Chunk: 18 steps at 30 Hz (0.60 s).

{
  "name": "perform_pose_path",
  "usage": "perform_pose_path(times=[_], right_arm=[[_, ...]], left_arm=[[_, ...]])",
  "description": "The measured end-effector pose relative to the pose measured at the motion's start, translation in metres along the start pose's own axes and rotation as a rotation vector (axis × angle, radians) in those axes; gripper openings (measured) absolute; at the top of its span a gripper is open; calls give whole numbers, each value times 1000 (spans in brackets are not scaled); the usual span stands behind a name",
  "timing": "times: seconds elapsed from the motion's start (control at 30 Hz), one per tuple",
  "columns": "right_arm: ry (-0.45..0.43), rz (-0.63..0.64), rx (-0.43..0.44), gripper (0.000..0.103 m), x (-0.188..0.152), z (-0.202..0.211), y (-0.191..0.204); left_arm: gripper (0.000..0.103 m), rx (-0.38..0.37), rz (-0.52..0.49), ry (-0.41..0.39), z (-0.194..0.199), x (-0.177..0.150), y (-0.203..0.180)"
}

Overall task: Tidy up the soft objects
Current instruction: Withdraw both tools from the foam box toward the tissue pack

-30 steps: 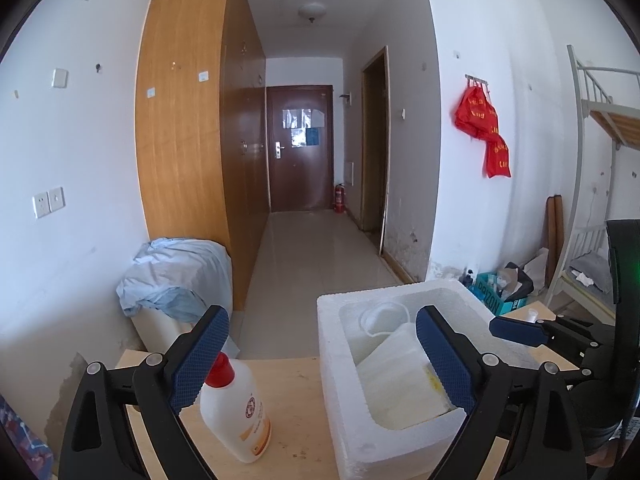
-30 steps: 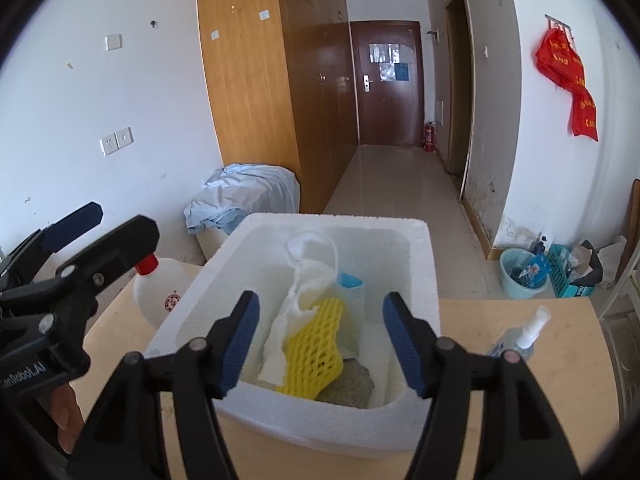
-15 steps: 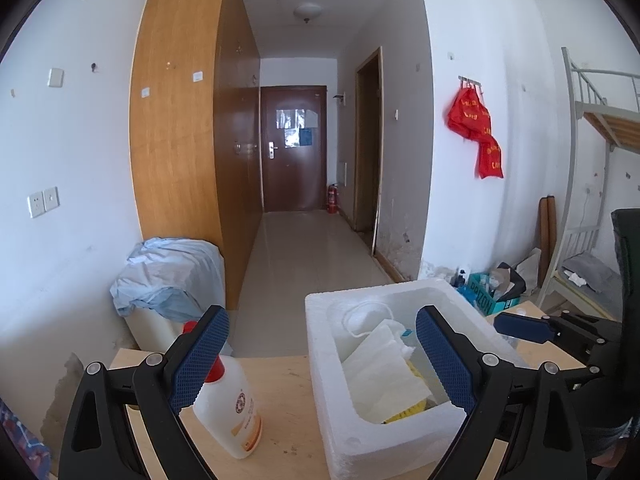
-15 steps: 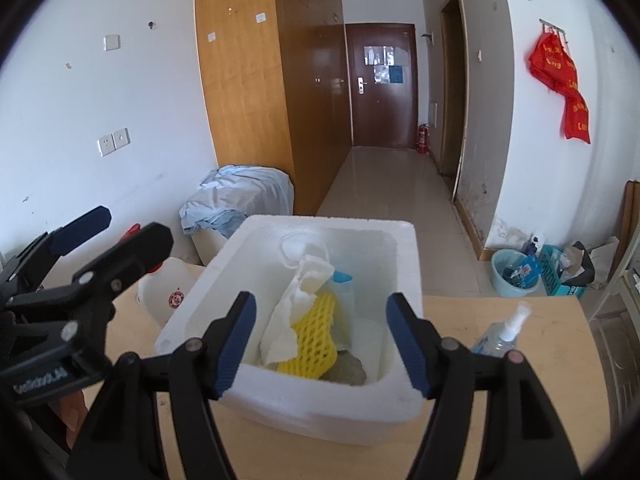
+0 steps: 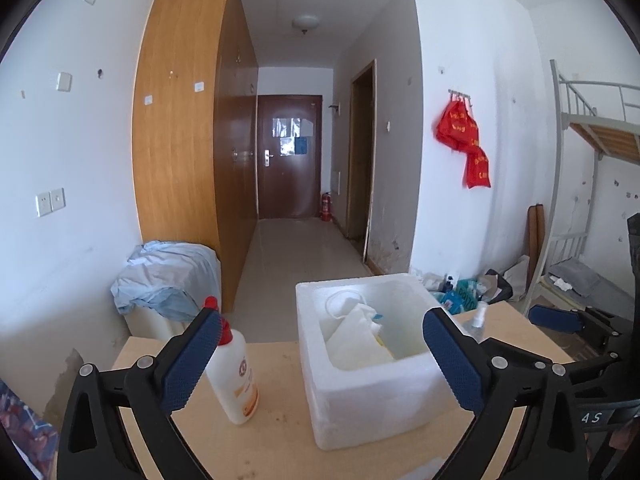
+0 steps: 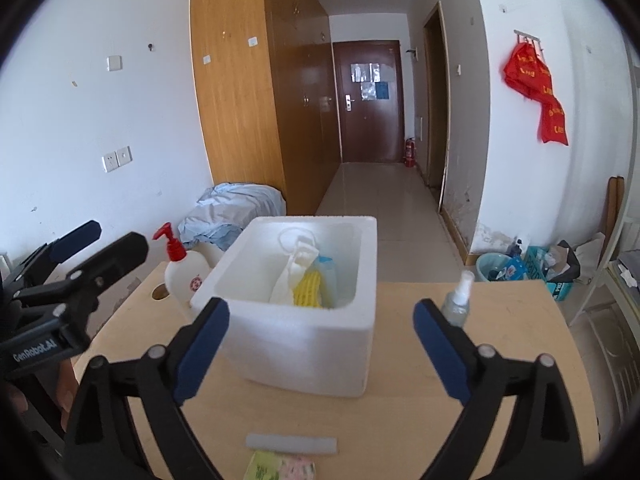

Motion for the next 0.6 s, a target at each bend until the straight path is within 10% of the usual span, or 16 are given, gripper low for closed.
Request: perform_pose_path(times=[0.6], right_arm=[[-70,-7,25,97,-41,68,31]], left_arm=[[103,-31,1,-19,99,-28,7]])
Point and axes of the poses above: each gripper's, at about its wrist camera, not at the fingertips, and z roughly against the way its jaws point, y to its left, x to its top, the point moved 4 cm from there along -z, roughly the way its jaws point, and after that the axes turned 11 degrees about x, right-handed, at the moved point
